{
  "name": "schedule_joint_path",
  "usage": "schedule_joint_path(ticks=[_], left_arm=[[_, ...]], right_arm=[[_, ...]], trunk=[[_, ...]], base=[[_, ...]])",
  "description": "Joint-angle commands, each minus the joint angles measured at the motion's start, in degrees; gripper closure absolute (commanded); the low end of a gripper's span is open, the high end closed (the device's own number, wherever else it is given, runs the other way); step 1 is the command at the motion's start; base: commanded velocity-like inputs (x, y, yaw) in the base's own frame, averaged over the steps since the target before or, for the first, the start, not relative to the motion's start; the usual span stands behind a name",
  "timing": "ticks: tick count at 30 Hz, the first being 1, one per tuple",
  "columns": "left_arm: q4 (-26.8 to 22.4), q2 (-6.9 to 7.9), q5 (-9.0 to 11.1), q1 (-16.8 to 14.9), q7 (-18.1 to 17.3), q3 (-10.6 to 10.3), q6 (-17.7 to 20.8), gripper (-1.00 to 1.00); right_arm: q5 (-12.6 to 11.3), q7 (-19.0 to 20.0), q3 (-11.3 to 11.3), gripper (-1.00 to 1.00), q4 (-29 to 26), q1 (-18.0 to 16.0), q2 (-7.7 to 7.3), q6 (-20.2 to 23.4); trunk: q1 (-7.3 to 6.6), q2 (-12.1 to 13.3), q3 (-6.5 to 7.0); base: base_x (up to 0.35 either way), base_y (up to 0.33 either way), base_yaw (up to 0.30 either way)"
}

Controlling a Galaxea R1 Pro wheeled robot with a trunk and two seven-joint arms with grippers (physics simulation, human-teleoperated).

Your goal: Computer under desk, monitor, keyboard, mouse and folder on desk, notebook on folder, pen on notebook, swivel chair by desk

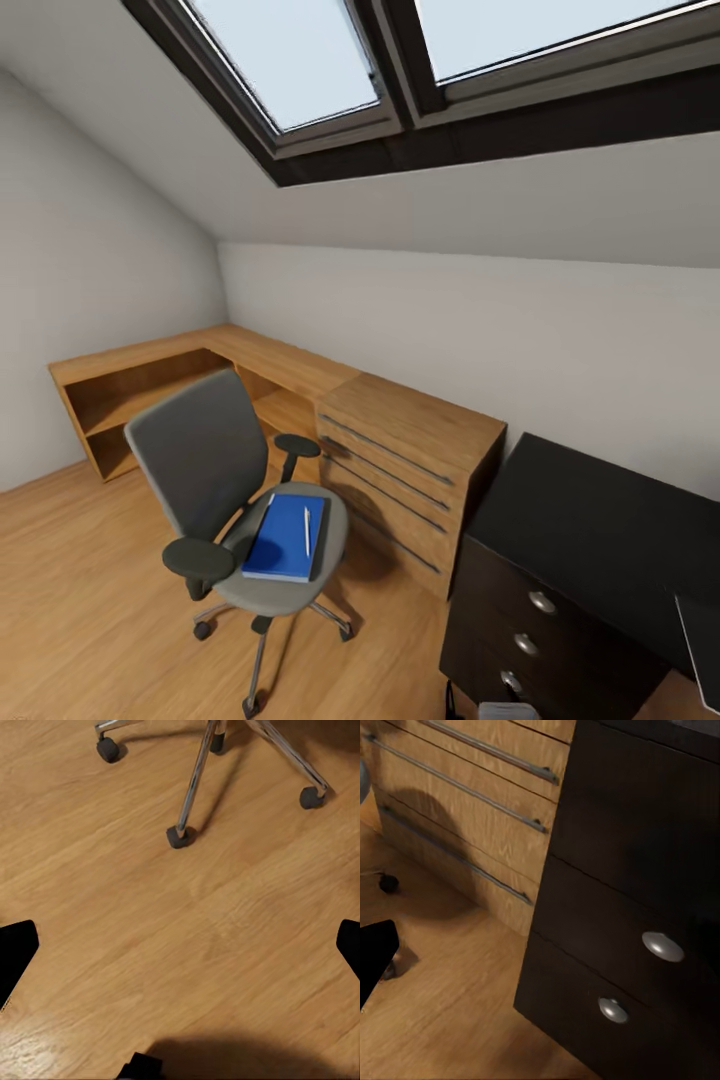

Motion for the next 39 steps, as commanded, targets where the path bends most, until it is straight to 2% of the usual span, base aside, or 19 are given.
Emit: schedule_joint_path(ticks=[1, 5, 14, 21, 25, 39], left_arm=[[0.0, 0.07, 0.3, -0.1, 0.4, -0.5, -0.2, -1.00], [-0.1, 0.29, 0.4, -0.1, 0.5, -0.3, -0.2, -1.00], [-0.1, 0.43, 3.2, -0.1, 0.5, -0.3, -0.2, -1.00], [-0.1, 0.56, 3.4, -0.1, 0.4, 0.3, -0.3, -1.00], [-0.2, 0.51, 3.4, -0.1, 0.4, 1.9, -0.3, -1.00], [-0.6, 0.49, 3.4, -0.1, 0.5, 2.4, -0.3, -1.00]], right_arm=[[0.7, -0.6, 0.0, -1.00, 0.0, 0.0, 0.05, 0.0], [1.4, -0.6, 0.0, -1.00, 0.0, 0.0, 0.16, 0.0], [1.6, -0.6, 0.0, -1.00, 0.0, 0.0, 0.20, 0.0], [1.6, -0.6, 0.0, -1.00, 0.1, 0.0, 0.20, 0.0], [1.6, -0.6, 0.0, -1.00, 0.1, 0.0, 0.18, 0.1], [1.6, -0.5, 0.0, -1.00, 0.1, 0.0, 0.13, 0.2]], trunk=[[0.04, 0.0, -0.10], [0.04, 0.0, -0.24], [0.04, 0.0, -0.56], [0.04, 0.0, -0.81], [0.04, 0.0, -0.96], [0.04, 0.0, -1.50]], base=[[0.301, 0.096, 0.259], [0.308, 0.099, 0.259], [0.264, 0.095, 0.259], [0.034, 0.014, 0.259], [0.003, 0.001, 0.259], [0.000, 0.000, 0.259]])
